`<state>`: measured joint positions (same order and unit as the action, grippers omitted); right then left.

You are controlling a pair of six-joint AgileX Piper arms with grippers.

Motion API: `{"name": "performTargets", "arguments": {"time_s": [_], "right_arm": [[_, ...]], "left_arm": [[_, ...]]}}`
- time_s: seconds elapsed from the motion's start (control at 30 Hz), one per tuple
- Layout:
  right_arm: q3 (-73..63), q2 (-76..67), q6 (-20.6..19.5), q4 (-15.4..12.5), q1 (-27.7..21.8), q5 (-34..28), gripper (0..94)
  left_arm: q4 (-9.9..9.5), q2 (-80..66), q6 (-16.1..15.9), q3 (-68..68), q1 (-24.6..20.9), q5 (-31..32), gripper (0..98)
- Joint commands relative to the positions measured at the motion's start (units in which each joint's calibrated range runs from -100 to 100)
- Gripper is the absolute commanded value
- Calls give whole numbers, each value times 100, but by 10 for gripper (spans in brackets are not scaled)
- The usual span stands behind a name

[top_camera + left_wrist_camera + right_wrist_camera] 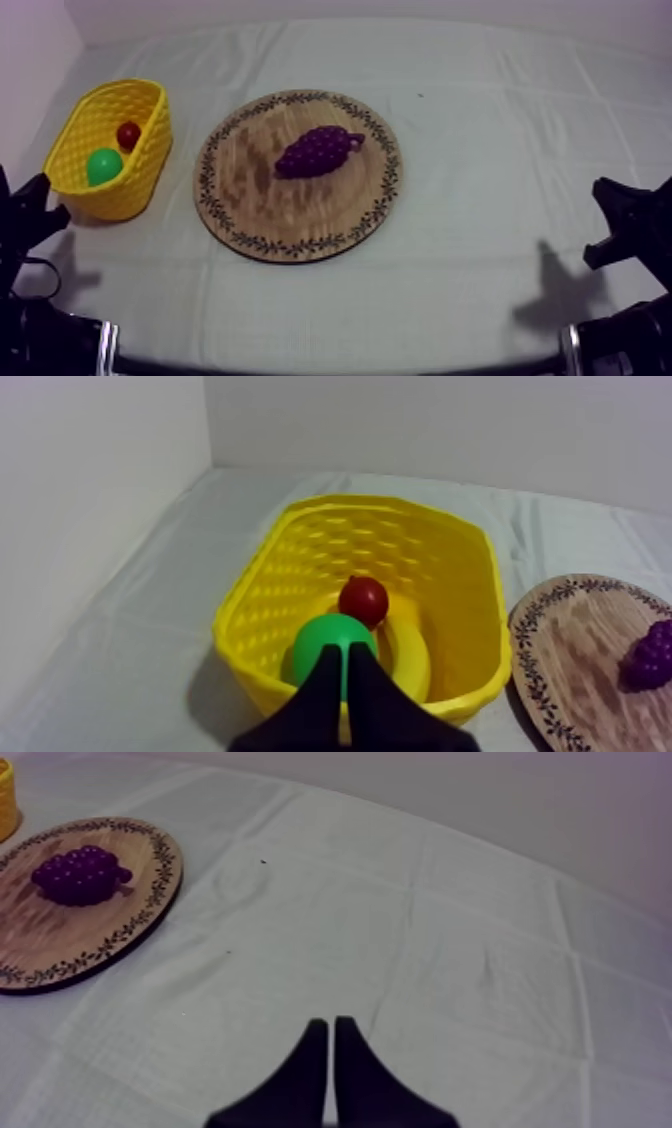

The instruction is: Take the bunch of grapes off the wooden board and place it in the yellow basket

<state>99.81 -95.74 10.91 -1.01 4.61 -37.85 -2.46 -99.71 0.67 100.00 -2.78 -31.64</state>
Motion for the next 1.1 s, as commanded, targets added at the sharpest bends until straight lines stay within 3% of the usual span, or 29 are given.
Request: {"name": "performTargets", "arguments": {"time_s": [0.0,0.47,0.67,1.07], "right_arm": [[-3,-1,5,1,-2,3,4],[-3,-1,2,1,-2,3,4],[-3,-1,5,1,-2,3,4],[-3,-1,2,1,-3,3,4]], "left_arm": [[-157,-3,-65,-78,28,-280,0],[-146,-3,-41,-19,45,-26,0],[-348,368,177,-262,64,308,0],[-429,2908,52,-2947,704,-556,0]]}}
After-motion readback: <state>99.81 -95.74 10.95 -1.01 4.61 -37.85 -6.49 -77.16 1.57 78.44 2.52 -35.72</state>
